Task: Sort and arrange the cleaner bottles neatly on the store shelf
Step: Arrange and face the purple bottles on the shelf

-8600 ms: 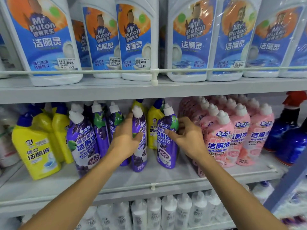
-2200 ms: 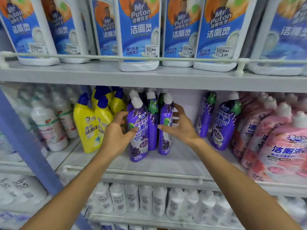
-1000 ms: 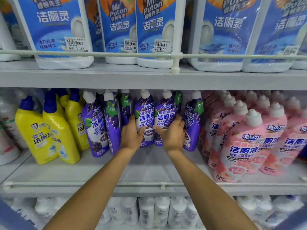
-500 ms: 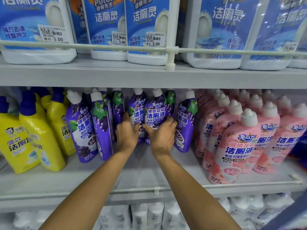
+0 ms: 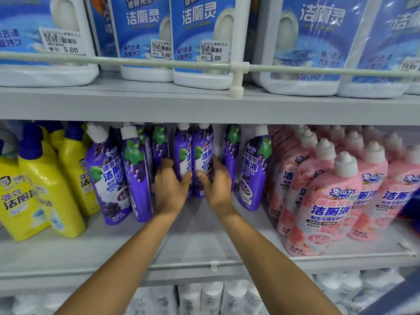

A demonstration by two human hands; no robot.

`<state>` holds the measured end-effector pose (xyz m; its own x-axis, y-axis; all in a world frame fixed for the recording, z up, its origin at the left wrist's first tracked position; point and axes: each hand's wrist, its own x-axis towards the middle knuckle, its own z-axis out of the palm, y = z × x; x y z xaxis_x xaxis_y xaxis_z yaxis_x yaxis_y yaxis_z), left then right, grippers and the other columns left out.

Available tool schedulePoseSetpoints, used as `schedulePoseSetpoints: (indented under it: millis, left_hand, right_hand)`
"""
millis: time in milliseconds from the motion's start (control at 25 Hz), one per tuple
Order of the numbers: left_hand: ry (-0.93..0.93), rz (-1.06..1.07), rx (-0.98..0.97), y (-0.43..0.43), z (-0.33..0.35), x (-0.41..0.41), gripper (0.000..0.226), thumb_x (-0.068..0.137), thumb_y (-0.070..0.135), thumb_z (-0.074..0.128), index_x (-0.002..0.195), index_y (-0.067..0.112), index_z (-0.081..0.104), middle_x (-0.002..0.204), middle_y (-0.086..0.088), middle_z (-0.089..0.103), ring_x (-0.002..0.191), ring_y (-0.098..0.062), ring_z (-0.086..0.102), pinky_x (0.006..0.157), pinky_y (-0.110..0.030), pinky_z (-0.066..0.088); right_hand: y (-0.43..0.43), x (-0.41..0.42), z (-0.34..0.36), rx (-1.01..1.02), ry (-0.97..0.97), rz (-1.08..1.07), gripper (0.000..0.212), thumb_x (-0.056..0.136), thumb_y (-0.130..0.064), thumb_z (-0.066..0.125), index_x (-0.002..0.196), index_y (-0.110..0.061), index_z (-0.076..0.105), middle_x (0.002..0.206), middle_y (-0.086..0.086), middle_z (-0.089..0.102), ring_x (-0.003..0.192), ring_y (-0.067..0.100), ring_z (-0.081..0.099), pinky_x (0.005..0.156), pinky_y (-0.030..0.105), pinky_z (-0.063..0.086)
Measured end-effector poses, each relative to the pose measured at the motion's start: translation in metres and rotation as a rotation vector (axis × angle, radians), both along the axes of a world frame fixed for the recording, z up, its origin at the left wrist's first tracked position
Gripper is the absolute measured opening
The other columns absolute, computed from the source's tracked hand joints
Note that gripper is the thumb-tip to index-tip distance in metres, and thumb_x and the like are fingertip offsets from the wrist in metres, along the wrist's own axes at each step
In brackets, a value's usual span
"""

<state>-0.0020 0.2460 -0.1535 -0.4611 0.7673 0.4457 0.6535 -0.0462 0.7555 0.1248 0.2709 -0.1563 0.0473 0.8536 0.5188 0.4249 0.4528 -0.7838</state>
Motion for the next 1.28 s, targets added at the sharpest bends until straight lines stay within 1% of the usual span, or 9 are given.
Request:
schedulePoseSetpoints:
  millis: [240,360,440,520,600,680,920,1080,1280]
  left_hand:
    - [0.079,0.053,-0.017,-0.005,0.008,0.009,0.044,0.082,0.032,0.078,0.111,0.008,0.055,0.109,-0.019,0.065,0.099,-0.045,0.064,0.077,-0.051,0.053]
    - [0.093,0.096,-0.034,-0.006,0.014,0.020,0.045,0.086,0.031,0.075,0.114,0.005,0.051,0.109,-0.024,0.067,0.098,-0.050,0.063,0.076,-0.051,0.050]
    - [0.070,0.116,-0.058,-0.006,0.018,0.027,0.047,0.088,0.030,0.074,0.117,0.003,0.049,0.106,-0.028,0.068,0.098,-0.052,0.064,0.076,-0.051,0.048]
    - [0.037,0.111,-0.074,-0.004,0.020,0.030,0.046,0.090,0.027,0.072,0.119,0.002,0.048,0.105,-0.030,0.068,0.099,-0.052,0.064,0.078,-0.051,0.048]
    - [0.019,0.096,-0.077,-0.003,0.020,0.026,0.044,0.090,0.023,0.071,0.120,0.002,0.048,0.105,-0.031,0.068,0.099,-0.052,0.064,0.080,-0.052,0.049]
    - [0.017,0.081,-0.077,-0.002,0.021,0.021,0.042,0.090,0.023,0.072,0.119,0.003,0.049,0.103,-0.031,0.068,0.097,-0.053,0.064,0.079,-0.052,0.050]
    - [0.036,0.004,-0.046,-0.011,0.023,0.010,0.037,0.089,0.025,0.075,0.110,0.007,0.051,0.104,-0.020,0.073,0.098,-0.045,0.067,0.080,-0.048,0.053]
    - [0.040,-0.034,-0.034,-0.027,0.017,0.002,0.036,0.087,0.026,0.076,0.109,0.011,0.051,0.099,-0.014,0.074,0.091,-0.041,0.070,0.078,-0.047,0.058]
    - [0.022,-0.125,-0.070,-0.056,0.004,-0.016,0.037,0.087,0.030,0.076,0.109,0.016,0.050,0.100,-0.006,0.073,0.086,-0.030,0.071,0.076,-0.047,0.060]
  right_hand:
    - [-0.001,0.031,0.007,0.050,-0.013,-0.129,0.035,0.088,-0.024,0.077,0.120,-0.018,0.064,0.110,-0.003,0.067,0.097,0.015,0.065,0.089,0.038,0.056]
    - [-0.002,0.036,0.020,0.143,-0.095,-0.275,0.054,0.092,-0.015,0.070,0.141,-0.009,0.050,0.140,0.011,0.052,0.128,0.023,0.051,0.111,0.029,0.040]
    - [0.008,0.029,0.031,0.135,-0.112,-0.303,0.068,0.091,-0.013,0.068,0.151,-0.004,0.036,0.151,0.017,0.042,0.139,0.032,0.044,0.117,0.038,0.036]
    - [0.021,0.026,0.040,0.010,-0.077,-0.298,0.070,0.092,-0.014,0.067,0.151,-0.002,0.031,0.145,0.022,0.046,0.129,0.040,0.052,0.106,0.045,0.045]
    - [0.030,0.027,0.044,-0.135,-0.107,-0.325,0.055,0.095,-0.018,0.065,0.140,-0.003,0.038,0.129,0.023,0.058,0.111,0.044,0.062,0.088,0.046,0.050]
    - [0.032,0.029,0.039,-0.143,-0.108,-0.338,0.044,0.094,-0.019,0.066,0.128,-0.003,0.044,0.117,0.022,0.063,0.102,0.043,0.065,0.081,0.044,0.050]
    - [0.008,0.040,0.031,-0.007,-0.068,-0.220,0.052,0.086,-0.019,0.079,0.129,-0.009,0.051,0.112,0.013,0.072,0.098,0.032,0.070,0.076,0.033,0.053]
    - [-0.023,0.053,0.032,-0.009,-0.123,-0.153,0.063,0.085,-0.028,0.083,0.138,-0.014,0.052,0.110,0.005,0.074,0.094,0.024,0.069,0.073,0.021,0.043]
    - [-0.061,0.074,0.029,-0.032,-0.041,0.018,0.055,0.081,-0.025,0.087,0.128,-0.015,0.058,0.088,-0.025,0.062,0.075,-0.014,0.060,0.070,0.004,0.045]
